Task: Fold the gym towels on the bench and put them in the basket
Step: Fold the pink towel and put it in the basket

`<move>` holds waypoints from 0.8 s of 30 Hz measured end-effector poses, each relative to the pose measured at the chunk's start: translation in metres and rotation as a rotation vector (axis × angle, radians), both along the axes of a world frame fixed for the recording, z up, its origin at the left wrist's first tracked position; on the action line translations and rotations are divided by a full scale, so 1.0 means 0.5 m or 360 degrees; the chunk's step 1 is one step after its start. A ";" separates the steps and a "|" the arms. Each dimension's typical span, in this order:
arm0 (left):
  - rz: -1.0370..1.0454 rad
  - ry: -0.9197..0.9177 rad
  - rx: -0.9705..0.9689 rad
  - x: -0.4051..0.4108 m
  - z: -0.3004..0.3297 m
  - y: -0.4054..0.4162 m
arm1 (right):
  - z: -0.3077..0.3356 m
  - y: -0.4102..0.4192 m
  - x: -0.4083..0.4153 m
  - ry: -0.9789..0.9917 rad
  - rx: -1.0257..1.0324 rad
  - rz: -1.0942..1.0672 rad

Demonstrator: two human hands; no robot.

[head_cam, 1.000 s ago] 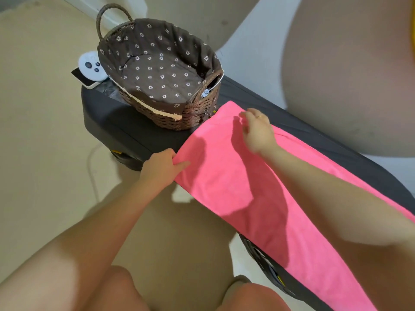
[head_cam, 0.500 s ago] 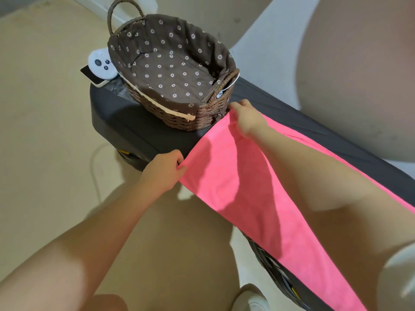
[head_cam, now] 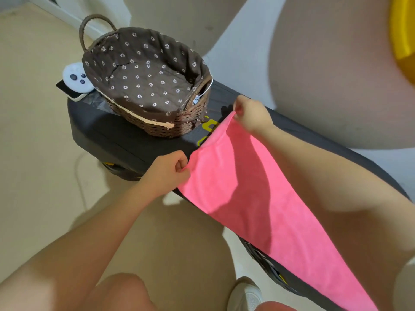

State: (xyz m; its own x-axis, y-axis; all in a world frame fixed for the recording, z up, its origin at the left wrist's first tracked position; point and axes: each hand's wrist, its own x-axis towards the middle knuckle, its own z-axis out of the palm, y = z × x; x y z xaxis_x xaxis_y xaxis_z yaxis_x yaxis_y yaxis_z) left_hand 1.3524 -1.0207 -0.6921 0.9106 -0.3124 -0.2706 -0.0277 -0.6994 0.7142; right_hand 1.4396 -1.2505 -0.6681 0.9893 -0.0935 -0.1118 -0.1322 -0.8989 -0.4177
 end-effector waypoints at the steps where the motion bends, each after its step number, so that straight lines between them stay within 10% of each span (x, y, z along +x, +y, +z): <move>1: -0.0077 0.0003 -0.0037 -0.003 0.009 -0.015 | 0.014 -0.010 -0.018 -0.0027 0.0115 -0.0044; 16: -0.1205 0.0178 -0.0383 -0.174 0.119 -0.305 | 0.122 -0.192 -0.352 -0.0468 0.0919 -0.1182; 24: -0.1320 0.0359 -0.0422 -0.283 0.105 -0.458 | 0.102 -0.384 -0.471 -0.0466 0.1134 -0.1224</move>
